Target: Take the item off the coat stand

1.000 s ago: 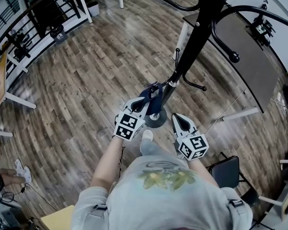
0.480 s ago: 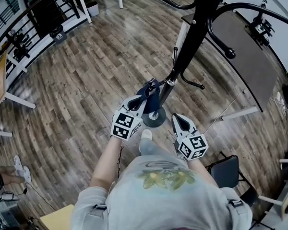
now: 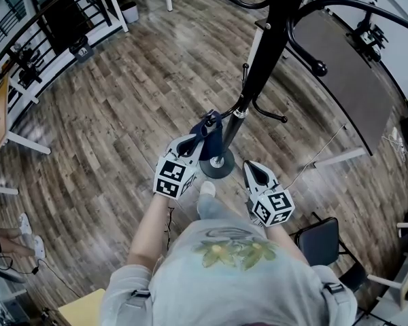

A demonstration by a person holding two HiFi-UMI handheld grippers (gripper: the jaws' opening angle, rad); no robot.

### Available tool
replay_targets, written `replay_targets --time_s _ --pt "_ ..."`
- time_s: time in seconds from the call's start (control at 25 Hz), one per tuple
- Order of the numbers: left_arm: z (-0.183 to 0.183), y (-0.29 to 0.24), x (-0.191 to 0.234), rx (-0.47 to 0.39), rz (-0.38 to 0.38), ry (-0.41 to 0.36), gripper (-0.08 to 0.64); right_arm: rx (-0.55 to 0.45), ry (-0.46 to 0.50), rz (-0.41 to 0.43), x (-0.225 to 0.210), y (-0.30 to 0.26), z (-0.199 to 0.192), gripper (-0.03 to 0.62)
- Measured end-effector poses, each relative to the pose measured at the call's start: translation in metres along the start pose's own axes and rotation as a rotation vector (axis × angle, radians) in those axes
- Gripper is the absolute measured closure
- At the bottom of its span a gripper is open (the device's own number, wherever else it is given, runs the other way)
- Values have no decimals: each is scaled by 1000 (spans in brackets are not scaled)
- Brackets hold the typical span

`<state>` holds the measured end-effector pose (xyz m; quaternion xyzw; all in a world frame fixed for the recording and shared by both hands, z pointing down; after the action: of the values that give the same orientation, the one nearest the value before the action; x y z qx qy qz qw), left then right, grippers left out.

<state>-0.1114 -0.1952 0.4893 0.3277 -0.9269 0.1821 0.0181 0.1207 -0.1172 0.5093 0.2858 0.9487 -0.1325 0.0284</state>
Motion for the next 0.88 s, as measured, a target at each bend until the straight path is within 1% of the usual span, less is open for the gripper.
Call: replay_targets --time_s 0.44,0.68,0.88 --pt "7 7 2 -7 23 -25 531 3 -15 -3 -2 5 -6 586" --pt "4 15 3 -11 33 -13 531 5 -7 4 0 6 -6 586" --pt "5 18 2 -23 25 25 531 7 -6 9 0 5 -5 586"
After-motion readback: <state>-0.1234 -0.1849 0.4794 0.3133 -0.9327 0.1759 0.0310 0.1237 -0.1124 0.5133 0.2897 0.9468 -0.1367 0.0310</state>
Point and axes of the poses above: the fingertips, and each gripper's own axes: y backward along the fingers, x to its left, z out of its top, the point moved 8 cm from there along y, backward along the fingers, and after that the axes turned 7 degrees about y, right-handed, at the moved point
